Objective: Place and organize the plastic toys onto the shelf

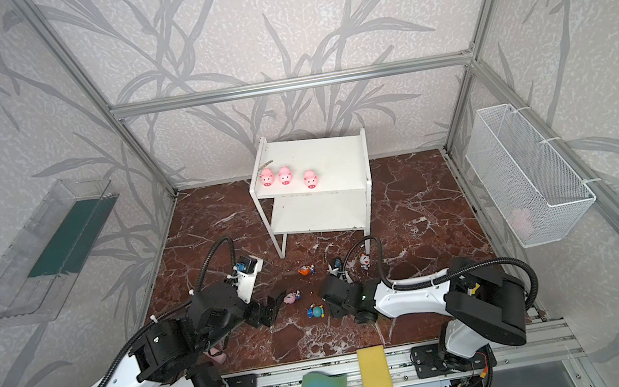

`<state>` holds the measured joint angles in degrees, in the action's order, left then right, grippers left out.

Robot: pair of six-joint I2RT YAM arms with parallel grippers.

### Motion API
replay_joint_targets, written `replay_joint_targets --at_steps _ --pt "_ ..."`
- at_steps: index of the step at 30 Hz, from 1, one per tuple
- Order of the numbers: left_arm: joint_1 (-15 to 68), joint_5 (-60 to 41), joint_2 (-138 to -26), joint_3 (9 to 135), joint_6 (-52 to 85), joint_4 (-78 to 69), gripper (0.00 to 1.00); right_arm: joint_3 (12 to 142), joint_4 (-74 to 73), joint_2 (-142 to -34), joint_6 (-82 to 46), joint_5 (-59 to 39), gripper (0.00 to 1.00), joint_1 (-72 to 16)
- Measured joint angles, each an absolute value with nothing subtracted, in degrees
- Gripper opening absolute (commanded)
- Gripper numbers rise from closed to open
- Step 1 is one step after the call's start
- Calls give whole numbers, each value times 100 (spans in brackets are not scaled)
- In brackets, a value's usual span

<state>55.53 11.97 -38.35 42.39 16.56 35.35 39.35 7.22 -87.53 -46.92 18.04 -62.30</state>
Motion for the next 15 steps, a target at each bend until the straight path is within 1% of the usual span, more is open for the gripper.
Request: replay_joint_targets --at_steps 4,9,15 --pt "5485 1192 -3607 4112 1564 3642 96 4204 937 -9021 -4757 2045 60 -6230" --pt "5435 1173 -3551 4097 1498 3647 96 4488 1267 -9347 -4827 2268 48 -6230" --pt "5384 1050 -3664 4097 1466 3642 96 4528 1374 -9445 -4818 2405 39 -6230"
